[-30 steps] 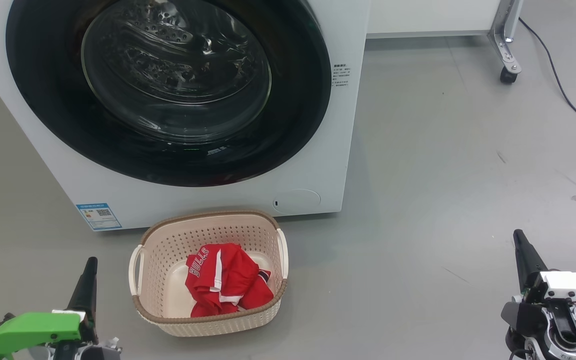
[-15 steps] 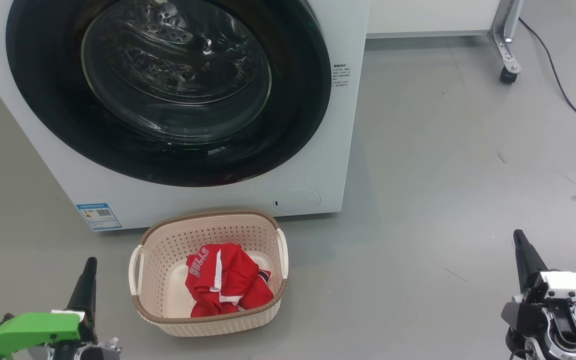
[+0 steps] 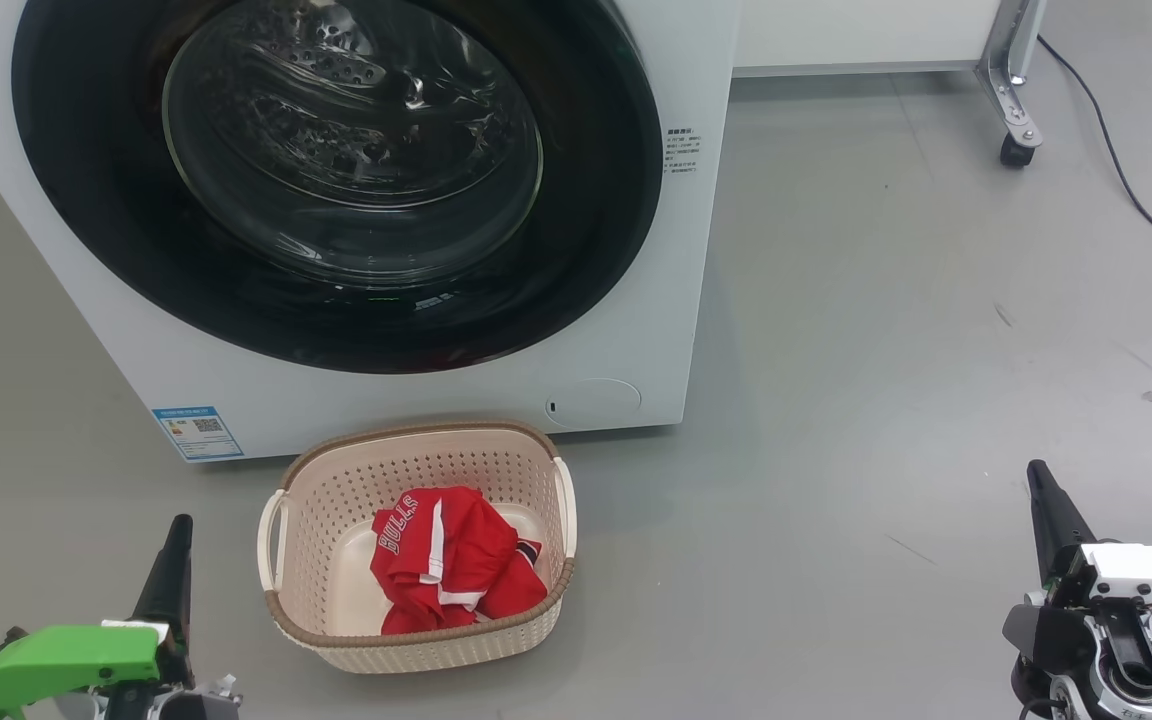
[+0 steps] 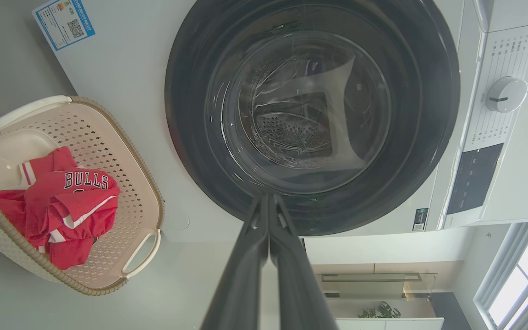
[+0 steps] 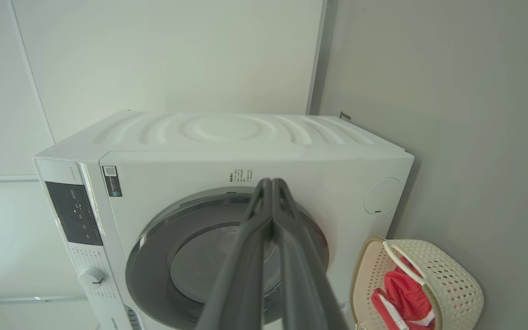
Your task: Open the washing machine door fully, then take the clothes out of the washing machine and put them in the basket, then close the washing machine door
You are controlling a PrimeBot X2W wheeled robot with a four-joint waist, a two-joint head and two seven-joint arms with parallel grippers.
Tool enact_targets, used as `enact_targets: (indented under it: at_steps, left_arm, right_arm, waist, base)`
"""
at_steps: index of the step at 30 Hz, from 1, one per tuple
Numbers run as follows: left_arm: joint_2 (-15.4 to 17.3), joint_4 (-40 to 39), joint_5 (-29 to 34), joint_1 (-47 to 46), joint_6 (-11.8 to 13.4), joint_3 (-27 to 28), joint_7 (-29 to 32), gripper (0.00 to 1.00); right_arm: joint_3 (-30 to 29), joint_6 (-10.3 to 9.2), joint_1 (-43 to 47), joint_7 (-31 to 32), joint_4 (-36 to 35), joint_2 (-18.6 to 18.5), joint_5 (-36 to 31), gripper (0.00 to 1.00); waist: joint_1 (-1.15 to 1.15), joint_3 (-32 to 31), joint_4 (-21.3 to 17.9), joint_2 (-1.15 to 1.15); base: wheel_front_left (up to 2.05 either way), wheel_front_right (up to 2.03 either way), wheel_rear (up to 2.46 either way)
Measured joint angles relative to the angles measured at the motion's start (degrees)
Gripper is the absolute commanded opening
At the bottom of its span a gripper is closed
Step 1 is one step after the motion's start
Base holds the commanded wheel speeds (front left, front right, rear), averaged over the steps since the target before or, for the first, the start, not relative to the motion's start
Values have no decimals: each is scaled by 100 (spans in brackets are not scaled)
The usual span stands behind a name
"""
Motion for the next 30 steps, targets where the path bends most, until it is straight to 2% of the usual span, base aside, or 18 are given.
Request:
enact_targets:
  at_steps: [30]
  left_arm:
    - [-1,2,0,-2,-3,21,16,0]
  right_arm:
    - [-29,29,-3,19,23,10,-1,0]
  waist:
    - [0,0,0,0]
  base:
    - [0,0,0]
